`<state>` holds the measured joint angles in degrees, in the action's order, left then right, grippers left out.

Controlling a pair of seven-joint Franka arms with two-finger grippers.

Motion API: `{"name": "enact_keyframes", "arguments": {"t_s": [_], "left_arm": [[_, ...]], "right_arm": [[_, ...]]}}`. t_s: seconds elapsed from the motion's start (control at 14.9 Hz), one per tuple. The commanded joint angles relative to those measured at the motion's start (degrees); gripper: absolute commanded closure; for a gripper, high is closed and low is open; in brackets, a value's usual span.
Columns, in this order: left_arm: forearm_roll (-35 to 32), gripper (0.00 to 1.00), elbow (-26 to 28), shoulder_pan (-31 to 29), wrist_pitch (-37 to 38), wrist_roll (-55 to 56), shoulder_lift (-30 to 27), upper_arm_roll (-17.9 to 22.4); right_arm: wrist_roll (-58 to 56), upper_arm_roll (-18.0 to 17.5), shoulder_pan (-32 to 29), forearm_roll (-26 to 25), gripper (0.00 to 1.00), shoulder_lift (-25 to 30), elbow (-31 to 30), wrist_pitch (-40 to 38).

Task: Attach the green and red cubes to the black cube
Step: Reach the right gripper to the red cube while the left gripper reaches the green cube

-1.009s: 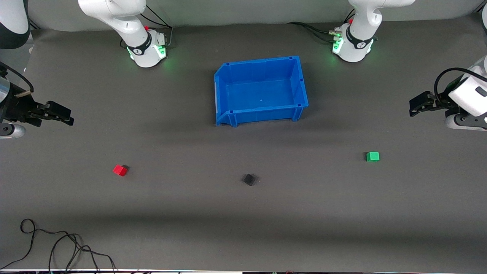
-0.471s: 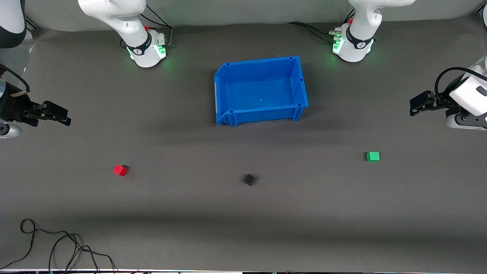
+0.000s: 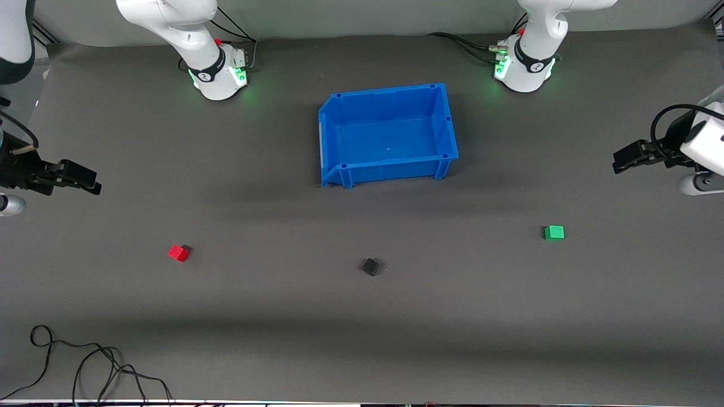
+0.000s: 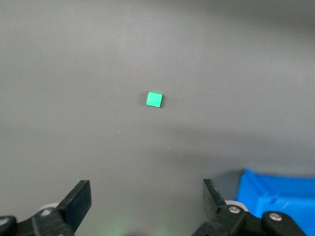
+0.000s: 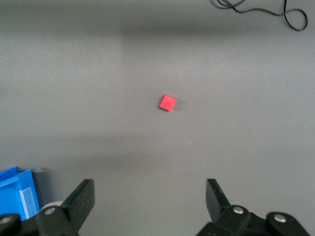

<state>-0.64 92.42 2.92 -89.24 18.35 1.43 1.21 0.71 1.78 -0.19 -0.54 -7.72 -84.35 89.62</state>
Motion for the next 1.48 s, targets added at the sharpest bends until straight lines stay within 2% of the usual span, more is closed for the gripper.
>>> {"name": "enact_keyframes", "arguments": {"t_s": [0.0,0.27,0.4,0.67,0.81,0.94,1.08,1.41], "left_arm": [[1.86,0.00,-0.84,0.07,1.26,18.95,0.06,-0.16],[3.45,0.00,-1.19,-0.20,1.00,32.07,0.68,0.11],[5.20,0.00,-0.93,-1.68,0.56,41.54,1.21,0.19],[8.98,0.00,0.38,-3.44,-1.81,58.97,1.47,0.46],[12.75,0.00,3.89,-6.25,-4.26,60.84,0.77,0.46],[15.66,0.00,7.49,-7.58,-7.16,60.84,0.59,0.46],[17.33,0.00,12.76,-8.80,-12.33,60.84,0.51,0.46],[23.65,0.00,25.68,-9.16,-27.72,55.86,1.21,0.46]], "right_arm": [[6.02,-0.11,-0.52,2.37,0.00,-2.91,2.27,-0.59],[20.25,-0.20,0.10,3.35,0.00,-6.24,1.91,-0.67],[29.57,-0.20,-0.16,3.27,0.00,-8.09,0.69,-1.90],[40.49,-0.20,-0.60,3.27,0.00,-12.48,-0.81,-2.18],[45.67,0.32,-0.52,1.17,0.00,-15.55,-0.72,0.53],[54.52,0.68,-0.34,-3.13,0.00,-18.71,-1.16,9.74],[62.11,0.77,-0.43,-4.99,0.00,-21.97,-1.51,12.50],[61.62,0.94,-0.69,-5.78,0.00,-27.42,-4.06,17.86]]}}
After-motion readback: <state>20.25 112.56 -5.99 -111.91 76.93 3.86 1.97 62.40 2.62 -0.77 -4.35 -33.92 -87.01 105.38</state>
